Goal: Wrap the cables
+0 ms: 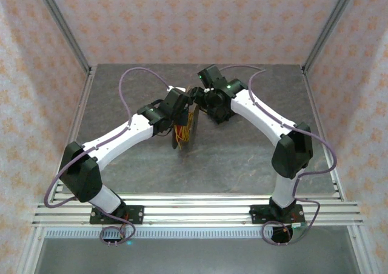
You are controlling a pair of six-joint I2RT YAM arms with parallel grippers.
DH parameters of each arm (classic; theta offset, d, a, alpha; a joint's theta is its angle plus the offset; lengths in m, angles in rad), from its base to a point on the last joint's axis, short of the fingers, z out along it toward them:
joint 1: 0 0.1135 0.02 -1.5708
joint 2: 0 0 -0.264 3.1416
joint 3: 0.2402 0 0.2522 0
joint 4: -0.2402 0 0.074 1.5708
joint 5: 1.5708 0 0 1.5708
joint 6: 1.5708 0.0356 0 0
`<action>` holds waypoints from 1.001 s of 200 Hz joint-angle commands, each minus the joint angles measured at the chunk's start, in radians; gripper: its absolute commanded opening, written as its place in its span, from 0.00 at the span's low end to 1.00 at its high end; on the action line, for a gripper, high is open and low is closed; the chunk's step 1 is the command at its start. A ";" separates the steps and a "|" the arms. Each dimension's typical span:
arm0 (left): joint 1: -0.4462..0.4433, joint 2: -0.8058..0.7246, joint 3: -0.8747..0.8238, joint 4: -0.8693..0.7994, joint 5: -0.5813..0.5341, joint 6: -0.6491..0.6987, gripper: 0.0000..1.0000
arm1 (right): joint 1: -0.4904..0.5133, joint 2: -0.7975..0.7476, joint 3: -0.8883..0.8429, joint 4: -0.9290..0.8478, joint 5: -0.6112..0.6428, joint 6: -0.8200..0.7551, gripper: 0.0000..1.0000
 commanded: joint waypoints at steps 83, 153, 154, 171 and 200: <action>-0.004 -0.056 -0.063 0.197 0.060 -0.239 0.19 | 0.074 0.148 0.161 -0.201 0.235 -0.052 0.00; 0.074 -0.185 -0.029 0.147 0.191 -0.329 0.99 | 0.078 0.150 0.210 -0.223 0.294 -0.201 0.00; 0.076 -0.187 -0.029 0.146 0.195 -0.330 0.99 | 0.078 0.151 0.211 -0.223 0.295 -0.203 0.00; 0.115 -0.211 -0.035 0.162 0.278 -0.362 0.99 | 0.077 0.159 0.227 -0.245 0.313 -0.232 0.00; 0.169 -0.216 -0.026 0.238 0.515 -0.419 0.99 | 0.077 0.184 0.272 -0.290 0.356 -0.273 0.00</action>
